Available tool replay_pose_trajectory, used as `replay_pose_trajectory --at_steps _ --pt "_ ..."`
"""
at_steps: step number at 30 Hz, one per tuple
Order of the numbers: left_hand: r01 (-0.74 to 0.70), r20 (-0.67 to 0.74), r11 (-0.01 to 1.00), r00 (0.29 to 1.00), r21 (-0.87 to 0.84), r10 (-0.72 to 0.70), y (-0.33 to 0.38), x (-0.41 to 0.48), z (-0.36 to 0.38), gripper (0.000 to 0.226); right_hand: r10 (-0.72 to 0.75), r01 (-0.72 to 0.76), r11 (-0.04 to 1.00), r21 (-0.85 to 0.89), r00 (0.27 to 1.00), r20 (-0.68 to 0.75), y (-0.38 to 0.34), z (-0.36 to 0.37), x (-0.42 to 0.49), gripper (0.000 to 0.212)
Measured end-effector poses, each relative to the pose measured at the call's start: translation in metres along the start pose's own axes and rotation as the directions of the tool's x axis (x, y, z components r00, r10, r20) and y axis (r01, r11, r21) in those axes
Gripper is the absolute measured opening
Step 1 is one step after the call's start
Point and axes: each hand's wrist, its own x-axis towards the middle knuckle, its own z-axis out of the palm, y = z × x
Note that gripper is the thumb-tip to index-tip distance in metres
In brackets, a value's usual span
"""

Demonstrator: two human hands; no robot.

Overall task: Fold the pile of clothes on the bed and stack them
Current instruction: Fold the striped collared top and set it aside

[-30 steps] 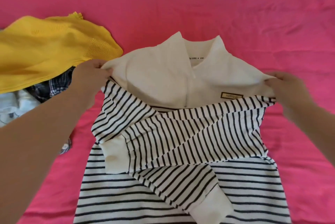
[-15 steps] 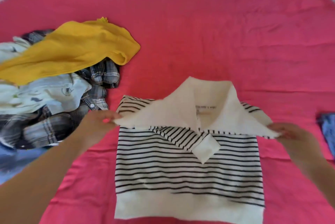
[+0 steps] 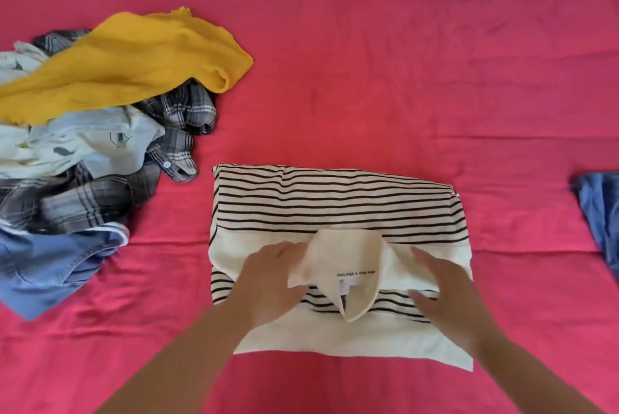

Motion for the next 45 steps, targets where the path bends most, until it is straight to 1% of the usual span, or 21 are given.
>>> replay_pose_trajectory --at_steps 2,4,5,8,10,12,14,16,17,18,19,21,23,25,28,30,33,36,41,43,45 --pt "0.228 0.173 0.967 0.963 -0.116 -0.206 0.024 0.015 0.005 0.075 -0.020 0.023 0.999 -0.029 0.995 0.099 -0.012 0.010 0.010 0.073" --pt "0.294 0.166 0.939 0.950 -0.177 -0.266 0.034 0.021 0.013 0.071 -0.063 0.062 0.998 0.013 0.994 0.092 -0.015 0.015 0.014 0.063" --pt "0.247 0.128 0.948 0.966 -0.199 -0.225 0.035 0.020 0.013 0.066 -0.090 0.086 0.995 0.051 0.994 0.069 -0.014 0.015 0.012 0.055" --pt "-0.151 -0.004 0.979 0.988 -0.138 0.152 0.027 0.000 0.012 0.064 -0.250 0.251 0.967 0.043 0.968 -0.024 0.003 0.013 -0.005 0.046" --pt "-0.316 0.104 0.949 0.943 -0.018 0.316 0.015 -0.019 0.017 0.067 -0.370 0.371 0.927 -0.044 0.928 0.033 0.018 0.014 -0.022 0.056" --pt "-0.354 0.236 0.935 0.908 -0.007 0.346 0.012 -0.031 0.017 0.063 -0.398 0.406 0.908 -0.099 0.913 0.091 0.033 0.019 -0.032 0.061" --pt "-0.197 0.246 0.968 0.941 -0.158 0.231 0.020 -0.028 0.006 0.036 -0.333 0.334 0.942 -0.013 0.941 0.055 0.034 0.016 -0.031 0.051" --pt "0.020 0.126 0.919 0.992 -0.395 0.032 0.029 -0.014 0.002 0.043 -0.206 0.212 0.966 0.151 0.977 -0.055 0.021 0.011 -0.019 0.044" --pt "0.030 0.029 0.926 0.999 -0.377 -0.021 0.033 -0.005 0.000 0.044 -0.146 0.166 0.962 0.218 0.984 -0.105 0.010 0.009 -0.011 0.038" --pt "-0.040 -0.061 0.960 0.998 -0.277 0.024 0.033 0.005 0.004 0.047 -0.130 0.160 0.958 0.237 0.982 -0.138 -0.002 0.008 -0.003 0.031" --pt "-0.060 0.005 0.991 0.998 -0.117 0.061 0.036 0.008 0.007 0.057 -0.174 0.203 0.958 0.203 0.972 -0.155 -0.011 0.010 0.001 0.028" --pt "-0.078 0.316 0.985 0.948 0.151 0.027 0.036 0.002 0.023 0.083 -0.270 0.270 0.963 -0.009 0.958 -0.092 -0.015 0.025 0.001 0.042" --pt "-0.164 0.472 0.952 0.881 0.258 0.024 0.032 -0.017 0.044 0.089 -0.260 0.287 0.904 -0.318 0.958 0.124 -0.005 0.050 -0.011 0.055" --pt "-0.198 0.536 0.938 0.844 0.284 0.016 0.030 -0.041 0.057 0.091 -0.245 0.329 0.853 -0.406 0.938 0.246 0.008 0.073 -0.035 0.062" --pt "-0.164 0.414 0.950 0.909 0.267 0.040 0.027 -0.032 0.053 0.071 -0.232 0.296 0.886 -0.357 0.949 0.212 0.002 0.064 -0.035 0.059" --pt "-0.107 0.252 0.956 0.967 0.274 0.035 0.026 -0.004 0.030 0.068 -0.279 0.286 0.915 -0.284 0.958 0.067 -0.017 0.043 -0.005 0.051" --pt "0.047 0.049 0.948 0.997 0.314 -0.066 0.010 0.047 -0.001 0.068 -0.220 0.173 0.904 -0.390 0.972 -0.079 -0.042 0.022 0.050 0.053" --pt "0.204 0.048 0.906 0.970 0.370 -0.238 -0.028 0.069 -0.004 0.068 -0.158 0.088 0.855 -0.511 0.983 -0.096 -0.031 0.017 0.089 0.055" --pt "0.351 0.090 0.850 0.905 0.393 -0.415 -0.082 0.054 0.027 0.065 0.129 -0.102 0.824 -0.557 0.992 0.010 0.042 0.027 0.094 0.061" --pt "0.370 0.155 0.824 0.868 0.429 -0.471 -0.081 0.057 0.027 0.064 0.144 -0.098 0.851 -0.516 0.988 0.051 0.048 0.026 0.094 0.062" --pt "0.368 0.173 0.811 0.857 0.454 -0.486 -0.071 0.059 0.019 0.066 0.098 -0.093 0.895 -0.437 0.995 -0.011 0.040 0.022 0.088 0.062"
